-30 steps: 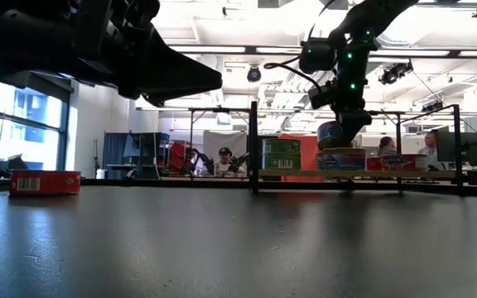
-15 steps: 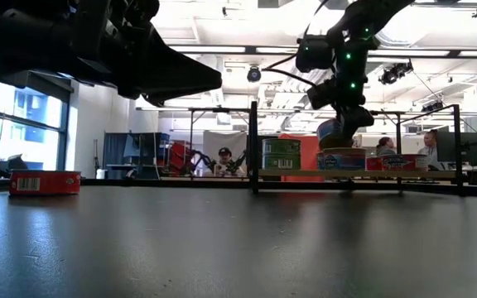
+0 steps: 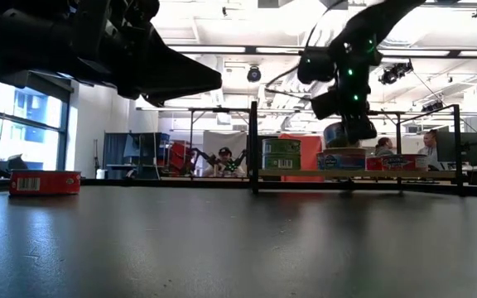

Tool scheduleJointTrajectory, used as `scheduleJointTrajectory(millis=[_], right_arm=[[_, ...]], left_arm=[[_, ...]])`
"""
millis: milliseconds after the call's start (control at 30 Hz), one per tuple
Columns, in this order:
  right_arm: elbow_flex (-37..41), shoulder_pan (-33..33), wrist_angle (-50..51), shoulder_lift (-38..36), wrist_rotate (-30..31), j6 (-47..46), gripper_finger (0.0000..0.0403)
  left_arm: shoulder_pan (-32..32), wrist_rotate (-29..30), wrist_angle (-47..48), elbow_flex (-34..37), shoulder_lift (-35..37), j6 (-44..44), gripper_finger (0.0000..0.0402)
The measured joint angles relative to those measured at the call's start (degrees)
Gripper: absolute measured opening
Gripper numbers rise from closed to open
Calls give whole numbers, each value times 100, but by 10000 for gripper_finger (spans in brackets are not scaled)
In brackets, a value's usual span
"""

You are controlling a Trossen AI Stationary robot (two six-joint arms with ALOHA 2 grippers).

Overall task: Stack canned seafood by type on shelf
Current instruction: Stack the blue-pink tuna can on top of the other blue-pink tuna can on the shelf, then stack the red tuna can on top of the other red tuna can on the shelf

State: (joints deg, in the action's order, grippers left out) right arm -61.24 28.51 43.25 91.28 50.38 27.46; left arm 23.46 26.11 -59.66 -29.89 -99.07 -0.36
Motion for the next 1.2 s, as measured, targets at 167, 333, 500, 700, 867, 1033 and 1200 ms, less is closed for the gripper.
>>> scheduleJointTrajectory(millis=[167, 333, 500, 700, 867, 1033, 1200], right_arm=[[232, -80, -373, -7, 157, -2, 170], [152, -131, -363, -13, 14, 57, 225], [-47, -172, -219, -13, -163, 200, 241], [-284, -206, 77, -11, -363, 257, 243], [-367, -206, 567, -11, -383, 123, 244], [-369, -313, 1018, -12, -386, -62, 245], [-369, -651, 1330, -220, -427, -914, 245]], left_arm=[[58, 1, -10, 0, -2, 2, 49], [57, 0, -12, 0, -2, 2, 49], [57, 2, -13, 0, -2, 2, 49], [57, 1, -15, 0, -2, 5, 49], [57, 0, -15, 0, -2, 4, 49], [57, 2, -15, 0, -2, 2, 49], [64, 87, 29, 0, -2, 27, 49]])
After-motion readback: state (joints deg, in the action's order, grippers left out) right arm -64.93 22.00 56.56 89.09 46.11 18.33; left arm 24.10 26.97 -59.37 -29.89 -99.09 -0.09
